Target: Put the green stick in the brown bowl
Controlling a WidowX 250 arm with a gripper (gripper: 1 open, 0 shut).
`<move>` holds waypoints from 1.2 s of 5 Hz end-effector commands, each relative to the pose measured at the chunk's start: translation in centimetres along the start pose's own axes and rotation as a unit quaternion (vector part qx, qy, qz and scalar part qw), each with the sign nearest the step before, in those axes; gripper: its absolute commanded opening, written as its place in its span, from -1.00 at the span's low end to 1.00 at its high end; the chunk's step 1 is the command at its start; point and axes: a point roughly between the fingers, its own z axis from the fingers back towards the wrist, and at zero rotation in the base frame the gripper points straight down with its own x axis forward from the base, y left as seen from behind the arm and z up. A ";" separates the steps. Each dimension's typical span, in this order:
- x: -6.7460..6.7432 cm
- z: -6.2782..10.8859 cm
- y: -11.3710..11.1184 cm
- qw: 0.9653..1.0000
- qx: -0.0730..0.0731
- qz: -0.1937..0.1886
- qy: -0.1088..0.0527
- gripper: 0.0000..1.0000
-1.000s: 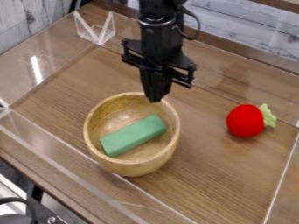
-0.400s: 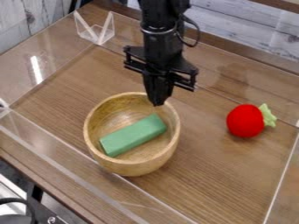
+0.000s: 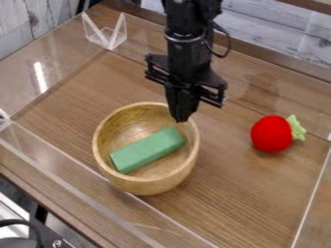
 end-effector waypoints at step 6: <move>2.5 1.4 4.2 0.999 -0.014 0.021 -0.030 1.00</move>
